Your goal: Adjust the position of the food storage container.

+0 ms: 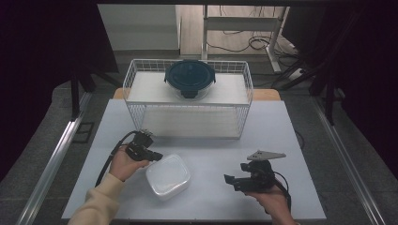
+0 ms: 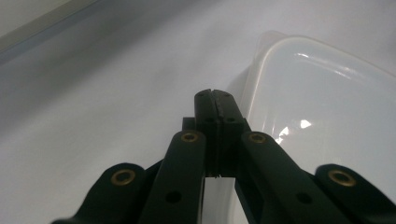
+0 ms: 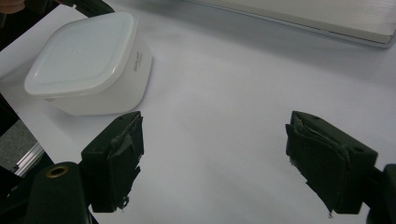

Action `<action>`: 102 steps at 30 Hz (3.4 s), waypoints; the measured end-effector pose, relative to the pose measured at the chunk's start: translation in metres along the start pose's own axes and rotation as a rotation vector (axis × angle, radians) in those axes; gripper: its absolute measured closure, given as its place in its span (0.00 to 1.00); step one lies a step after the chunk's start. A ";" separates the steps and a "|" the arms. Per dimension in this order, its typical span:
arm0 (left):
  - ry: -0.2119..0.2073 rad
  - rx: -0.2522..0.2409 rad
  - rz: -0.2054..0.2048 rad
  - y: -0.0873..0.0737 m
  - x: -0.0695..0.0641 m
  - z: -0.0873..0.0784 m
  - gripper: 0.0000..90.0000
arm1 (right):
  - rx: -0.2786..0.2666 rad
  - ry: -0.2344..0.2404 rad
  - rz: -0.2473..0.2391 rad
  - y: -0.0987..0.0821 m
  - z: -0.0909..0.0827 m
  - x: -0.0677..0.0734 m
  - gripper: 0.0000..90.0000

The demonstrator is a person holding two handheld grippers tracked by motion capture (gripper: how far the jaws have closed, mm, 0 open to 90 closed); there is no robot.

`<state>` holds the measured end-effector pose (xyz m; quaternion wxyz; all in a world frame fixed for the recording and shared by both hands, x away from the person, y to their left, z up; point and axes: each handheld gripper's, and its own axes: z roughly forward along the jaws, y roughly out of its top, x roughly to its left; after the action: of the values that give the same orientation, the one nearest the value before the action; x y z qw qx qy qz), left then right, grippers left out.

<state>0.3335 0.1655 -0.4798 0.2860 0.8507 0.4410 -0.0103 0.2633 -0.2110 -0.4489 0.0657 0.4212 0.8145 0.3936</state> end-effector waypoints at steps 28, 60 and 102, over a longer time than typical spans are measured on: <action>-0.173 -0.019 0.214 -0.059 -0.102 -0.026 1.00 | 0.002 -0.008 0.008 -0.001 0.000 -0.001 0.21; 0.077 -0.006 0.077 -0.086 -0.038 -0.039 1.00 | 0.007 0.017 0.016 -0.001 0.001 -0.001 0.21; 0.066 -0.041 -0.157 -0.036 0.022 -0.009 1.00 | 0.023 -0.001 0.026 -0.004 0.003 -0.006 0.21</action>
<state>0.3182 0.2024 -0.4958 0.2869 0.8074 0.5155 0.0043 0.2657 -0.2152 -0.4548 0.0563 0.4328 0.8134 0.3846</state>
